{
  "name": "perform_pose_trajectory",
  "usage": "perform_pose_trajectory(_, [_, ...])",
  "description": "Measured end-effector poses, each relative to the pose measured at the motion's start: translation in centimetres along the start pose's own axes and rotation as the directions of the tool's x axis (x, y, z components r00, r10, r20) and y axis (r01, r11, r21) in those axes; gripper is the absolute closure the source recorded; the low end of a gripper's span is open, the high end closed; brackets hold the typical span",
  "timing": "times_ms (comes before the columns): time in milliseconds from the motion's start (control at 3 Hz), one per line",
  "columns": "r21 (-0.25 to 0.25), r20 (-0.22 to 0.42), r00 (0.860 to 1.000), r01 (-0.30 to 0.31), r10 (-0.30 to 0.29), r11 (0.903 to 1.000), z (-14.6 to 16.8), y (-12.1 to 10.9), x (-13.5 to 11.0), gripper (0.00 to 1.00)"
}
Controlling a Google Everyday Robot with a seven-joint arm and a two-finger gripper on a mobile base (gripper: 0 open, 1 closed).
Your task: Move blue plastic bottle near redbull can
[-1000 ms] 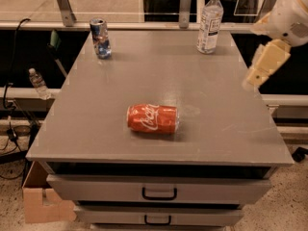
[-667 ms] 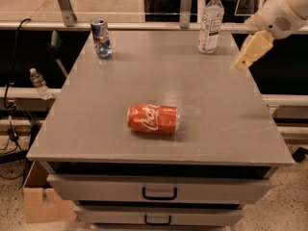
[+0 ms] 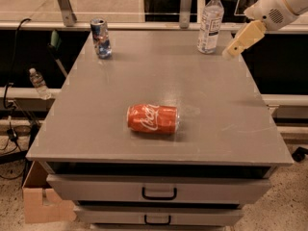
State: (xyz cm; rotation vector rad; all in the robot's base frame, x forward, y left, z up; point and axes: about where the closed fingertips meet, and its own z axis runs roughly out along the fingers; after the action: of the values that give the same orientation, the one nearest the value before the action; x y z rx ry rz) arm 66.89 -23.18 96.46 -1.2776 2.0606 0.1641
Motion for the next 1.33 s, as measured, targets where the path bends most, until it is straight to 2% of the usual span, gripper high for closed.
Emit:
perform_pose_trajectory(333, [0.011,0.021,0.998,-0.067,0.066,0.9977,0.9,-0.4,0.8,0.00])
perform_pose_trajectory(667, [0.063,0.104,0.971,-0.222,0.214,0.9731,3.0,-2.3,2.3,0.00])
perform_pose_trajectory(1000, [0.102,0.193,0.942,-0.296,0.273,0.9497,4.6,-4.8,2.5,0.00])
perform_pose_trajectory(1333, [0.100,0.271,0.912,-0.344,0.307,0.9337,6.6,-6.9,2.3,0.00])
